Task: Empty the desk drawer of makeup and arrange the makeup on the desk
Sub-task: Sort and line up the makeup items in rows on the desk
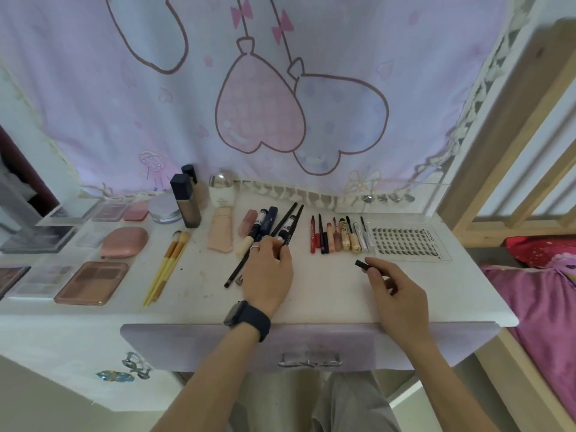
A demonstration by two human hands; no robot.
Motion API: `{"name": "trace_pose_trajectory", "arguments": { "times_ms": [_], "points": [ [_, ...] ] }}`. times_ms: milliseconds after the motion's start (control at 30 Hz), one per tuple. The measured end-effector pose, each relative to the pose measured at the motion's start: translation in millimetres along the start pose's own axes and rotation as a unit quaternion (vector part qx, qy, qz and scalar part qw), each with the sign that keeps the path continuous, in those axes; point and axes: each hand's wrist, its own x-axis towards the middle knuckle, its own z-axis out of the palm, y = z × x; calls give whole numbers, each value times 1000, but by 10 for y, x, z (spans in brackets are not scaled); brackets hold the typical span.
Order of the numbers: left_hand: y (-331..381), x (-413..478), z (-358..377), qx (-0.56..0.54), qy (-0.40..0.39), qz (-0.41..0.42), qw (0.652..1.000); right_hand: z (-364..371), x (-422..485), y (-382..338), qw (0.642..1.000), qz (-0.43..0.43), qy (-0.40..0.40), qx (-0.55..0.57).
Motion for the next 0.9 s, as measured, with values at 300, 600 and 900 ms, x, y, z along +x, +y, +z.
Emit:
{"name": "trace_pose_trajectory", "arguments": {
  "times_ms": [300, 600, 900],
  "points": [
    [208, 380, 197, 282, -66, -16, 957, 1, -11, 59, 1000, -20, -2, -13],
    [214, 410, 253, 279, -67, 13, 958, 25, -31, 57, 1000, -6, 3, -2],
    [0, 280, 261, 199, -41, 63, 977, 74, 66, -48, 1000, -17, 1, 16]
  ]
}}
